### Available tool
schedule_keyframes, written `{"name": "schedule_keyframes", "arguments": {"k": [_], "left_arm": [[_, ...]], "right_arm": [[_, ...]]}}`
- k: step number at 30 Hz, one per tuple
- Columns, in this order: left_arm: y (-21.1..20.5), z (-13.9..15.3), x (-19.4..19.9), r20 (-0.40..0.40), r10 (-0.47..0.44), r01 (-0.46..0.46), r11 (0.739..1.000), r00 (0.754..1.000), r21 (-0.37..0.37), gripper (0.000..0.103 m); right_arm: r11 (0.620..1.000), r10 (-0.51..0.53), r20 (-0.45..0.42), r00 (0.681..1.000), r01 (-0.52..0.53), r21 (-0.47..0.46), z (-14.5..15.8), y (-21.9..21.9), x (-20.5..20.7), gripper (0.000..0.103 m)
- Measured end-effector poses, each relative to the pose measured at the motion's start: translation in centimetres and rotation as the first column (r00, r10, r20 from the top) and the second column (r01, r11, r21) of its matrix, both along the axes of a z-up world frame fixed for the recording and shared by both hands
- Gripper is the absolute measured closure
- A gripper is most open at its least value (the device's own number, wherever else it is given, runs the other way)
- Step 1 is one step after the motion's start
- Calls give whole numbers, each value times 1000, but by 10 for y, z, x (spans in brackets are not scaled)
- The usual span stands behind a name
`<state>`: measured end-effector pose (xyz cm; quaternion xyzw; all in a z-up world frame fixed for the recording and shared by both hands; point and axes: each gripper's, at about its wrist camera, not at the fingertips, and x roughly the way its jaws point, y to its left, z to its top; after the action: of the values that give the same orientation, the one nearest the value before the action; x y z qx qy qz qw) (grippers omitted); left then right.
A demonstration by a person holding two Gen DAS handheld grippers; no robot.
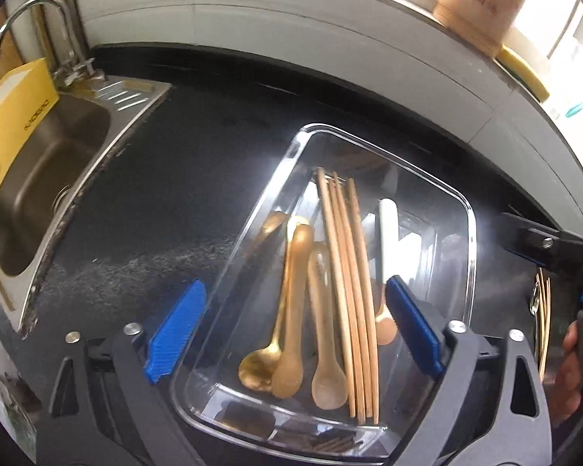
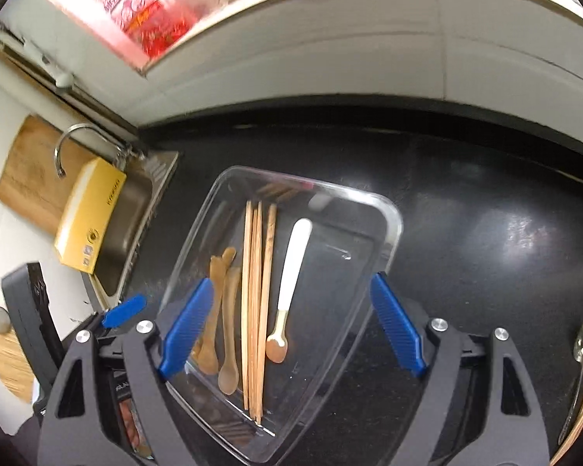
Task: Organize utensils
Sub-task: 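Open both tools to release the beige spoon and chopstick into the tray, then move both open tools back over the metal spoon and chopsticks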
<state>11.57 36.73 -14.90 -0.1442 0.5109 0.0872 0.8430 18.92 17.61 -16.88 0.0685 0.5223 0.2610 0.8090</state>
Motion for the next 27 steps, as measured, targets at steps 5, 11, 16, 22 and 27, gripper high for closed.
{"name": "schedule_keyframes", "arguments": {"k": [5, 11, 16, 22, 27], "left_arm": [[-6, 15, -11, 20, 5, -6, 1000, 1000, 21, 11], [-38, 42, -29, 63, -46, 41, 996, 997, 76, 11], [-82, 57, -47, 80, -119, 110, 988, 990, 111, 11], [-154, 65, -58, 92, -219, 209, 972, 971, 109, 11], [-233, 66, -68, 101, -337, 327, 939, 936, 108, 11]], "right_arm": [[1000, -6, 36, 999, 6, 7, 14, -13, -13, 22], [1000, -18, 96, 995, 17, 13, 32, -35, -45, 22], [998, -65, 148, 987, 63, 21, 46, -78, -78, 22], [983, -175, 203, 963, 181, -12, 57, -157, -123, 22], [948, -282, 248, 927, 309, -74, 65, -243, -165, 22]]}}
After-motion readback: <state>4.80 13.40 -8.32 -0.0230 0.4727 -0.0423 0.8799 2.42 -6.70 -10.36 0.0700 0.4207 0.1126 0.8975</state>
